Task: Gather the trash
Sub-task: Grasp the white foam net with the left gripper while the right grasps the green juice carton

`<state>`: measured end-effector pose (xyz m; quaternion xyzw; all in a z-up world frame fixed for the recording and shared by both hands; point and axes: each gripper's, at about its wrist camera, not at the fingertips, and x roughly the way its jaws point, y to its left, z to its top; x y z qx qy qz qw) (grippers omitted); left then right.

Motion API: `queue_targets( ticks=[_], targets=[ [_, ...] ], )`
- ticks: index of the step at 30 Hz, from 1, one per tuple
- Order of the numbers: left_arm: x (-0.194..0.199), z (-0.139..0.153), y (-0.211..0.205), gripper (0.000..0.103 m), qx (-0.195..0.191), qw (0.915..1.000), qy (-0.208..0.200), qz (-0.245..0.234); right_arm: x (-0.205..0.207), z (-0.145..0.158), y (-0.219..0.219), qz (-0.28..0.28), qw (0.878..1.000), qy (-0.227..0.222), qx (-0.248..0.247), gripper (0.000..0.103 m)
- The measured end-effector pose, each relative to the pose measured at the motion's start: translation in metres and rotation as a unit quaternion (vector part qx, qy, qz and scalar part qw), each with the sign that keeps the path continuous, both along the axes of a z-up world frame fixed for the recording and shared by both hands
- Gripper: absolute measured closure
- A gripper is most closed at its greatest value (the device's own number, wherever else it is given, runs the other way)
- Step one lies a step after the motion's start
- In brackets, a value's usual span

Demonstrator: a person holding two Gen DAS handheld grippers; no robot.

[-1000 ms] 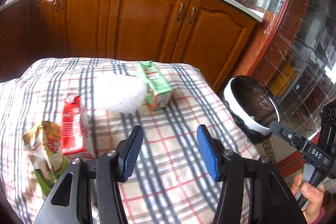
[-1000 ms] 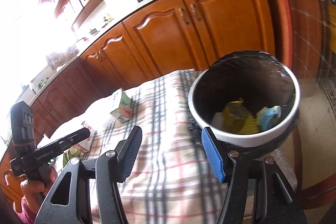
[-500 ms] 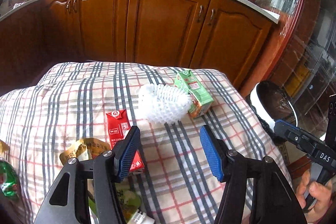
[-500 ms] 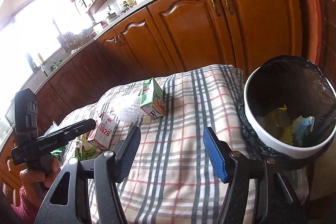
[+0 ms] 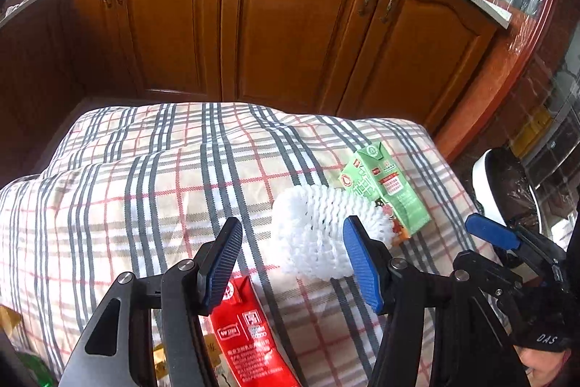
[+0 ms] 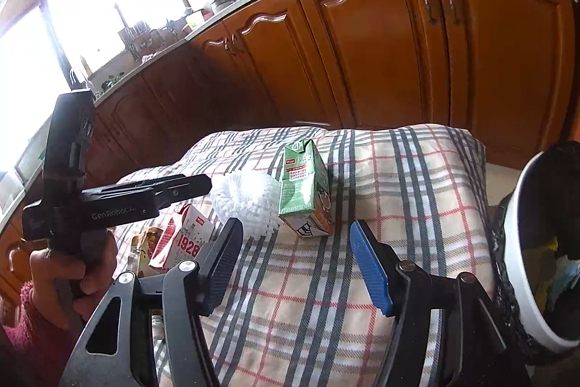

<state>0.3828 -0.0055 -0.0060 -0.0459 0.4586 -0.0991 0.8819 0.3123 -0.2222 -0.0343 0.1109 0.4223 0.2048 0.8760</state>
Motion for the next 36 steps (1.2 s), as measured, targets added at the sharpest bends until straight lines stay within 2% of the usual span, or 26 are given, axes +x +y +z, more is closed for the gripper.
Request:
queue_targets(
  ticks=[3,5,8,11,13,14,17,25,36],
  targets=[
    [0.017,-0.013,-0.005,0.062,0.012,0.9997,0.017,-0.015,0.012,-0.01,0.016,0.024,0.999,0.003,-0.027,0.04],
    [0.024,-0.021,-0.007,0.08,0.009,0.9993,0.026,-0.026,0.019,-0.02,0.023,0.036,0.998,0.01,-0.042,0.04],
    [0.03,-0.027,-0.008,0.089,0.011,0.9991,0.023,-0.034,0.028,-0.031,0.03,0.043,0.997,0.015,-0.06,0.04],
    [0.031,-0.026,-0.009,0.094,0.012,0.999,0.017,-0.04,0.036,-0.038,0.032,0.042,0.997,0.017,-0.062,0.044],
    [0.029,-0.024,-0.01,0.095,0.015,0.9989,0.008,-0.043,0.04,-0.041,0.033,0.041,0.997,0.018,-0.064,0.056],
    [0.026,-0.022,-0.009,0.096,0.017,0.9989,0.002,-0.044,0.042,-0.042,0.033,0.04,0.997,0.02,-0.063,0.068],
    [0.018,-0.016,-0.011,0.096,0.011,0.999,-0.011,-0.043,0.039,-0.041,0.027,0.031,0.998,0.018,-0.058,0.069],
    [-0.016,0.001,-0.025,0.097,-0.028,0.9967,-0.048,-0.059,0.0,-0.006,-0.014,-0.013,1.0,-0.01,-0.018,0.07],
    [-0.065,0.022,-0.066,0.097,-0.071,0.989,-0.061,-0.114,-0.059,0.027,-0.081,-0.08,0.996,-0.031,0.014,0.07]
  ],
)
